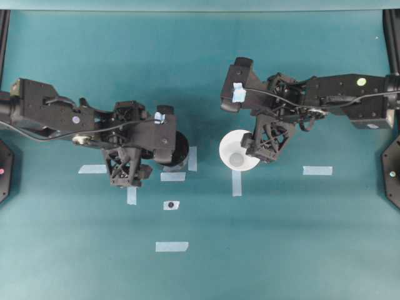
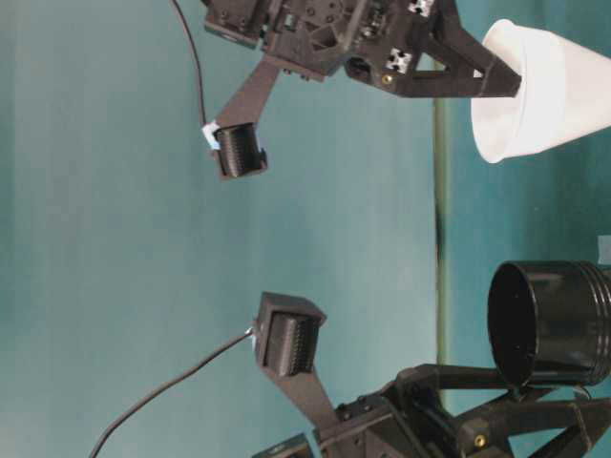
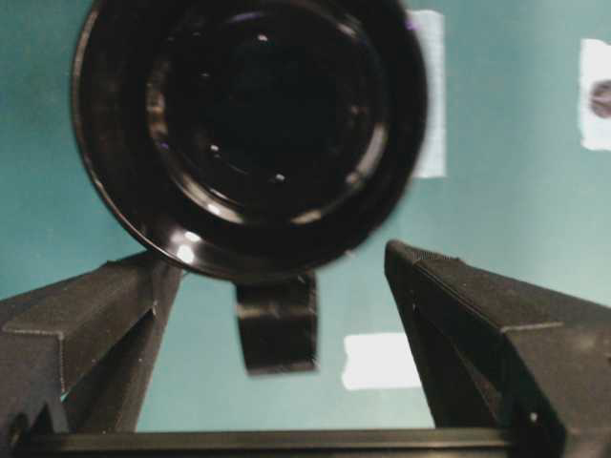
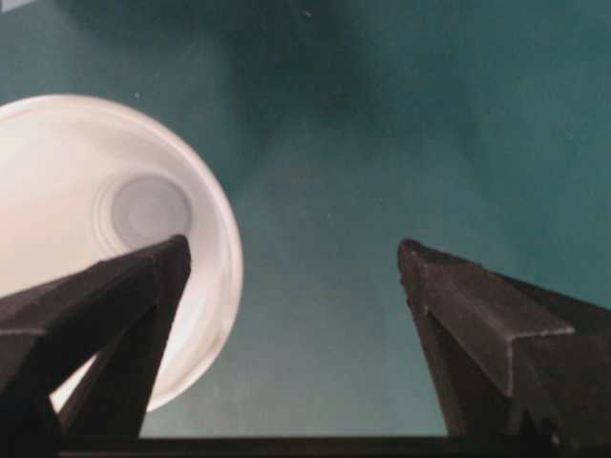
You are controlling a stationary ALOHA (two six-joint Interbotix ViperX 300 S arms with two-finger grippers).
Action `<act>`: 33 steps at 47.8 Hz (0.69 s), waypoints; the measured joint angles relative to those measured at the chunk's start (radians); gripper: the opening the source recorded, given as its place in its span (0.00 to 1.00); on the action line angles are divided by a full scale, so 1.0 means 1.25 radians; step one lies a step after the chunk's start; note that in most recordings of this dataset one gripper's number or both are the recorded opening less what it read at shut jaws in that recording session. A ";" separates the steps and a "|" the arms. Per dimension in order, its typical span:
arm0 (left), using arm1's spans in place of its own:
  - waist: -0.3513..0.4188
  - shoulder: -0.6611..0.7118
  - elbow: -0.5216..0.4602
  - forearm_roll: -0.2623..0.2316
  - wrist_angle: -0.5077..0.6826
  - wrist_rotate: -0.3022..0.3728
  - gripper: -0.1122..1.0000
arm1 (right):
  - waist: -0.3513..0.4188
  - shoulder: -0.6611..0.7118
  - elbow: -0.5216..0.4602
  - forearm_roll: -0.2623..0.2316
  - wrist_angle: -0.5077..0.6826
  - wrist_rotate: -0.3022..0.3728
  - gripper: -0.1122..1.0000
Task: Holding the cup holder with the left arm, the right arm places the cup into the cup holder.
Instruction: 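Lower left gripper onto holder handle and right gripper over cup rim, then close left gripper on holder handle and right gripper on cup rim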
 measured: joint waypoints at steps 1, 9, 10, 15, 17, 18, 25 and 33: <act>0.001 0.001 -0.001 0.000 0.000 0.000 0.95 | 0.000 0.001 0.000 0.000 -0.001 0.000 0.96; 0.001 0.006 -0.005 0.000 0.001 0.000 0.95 | -0.001 0.015 -0.002 0.000 -0.005 0.000 0.96; 0.002 0.006 -0.005 0.000 0.001 0.000 0.95 | -0.002 0.016 -0.004 0.000 -0.005 0.000 0.96; 0.001 0.006 -0.005 0.000 0.002 -0.001 0.95 | -0.002 0.022 -0.005 0.000 -0.009 0.000 0.96; 0.002 0.006 -0.005 0.000 0.002 -0.001 0.95 | -0.004 0.026 -0.005 0.000 -0.012 0.000 0.96; 0.002 0.006 -0.005 0.000 0.002 -0.001 0.95 | -0.004 0.027 -0.005 0.000 -0.013 0.000 0.96; 0.002 0.007 -0.005 0.000 0.002 -0.001 0.95 | -0.006 0.031 -0.007 0.000 -0.016 0.000 0.96; 0.002 0.009 -0.005 0.000 0.002 -0.004 0.94 | -0.009 0.036 -0.010 0.001 -0.016 0.000 0.96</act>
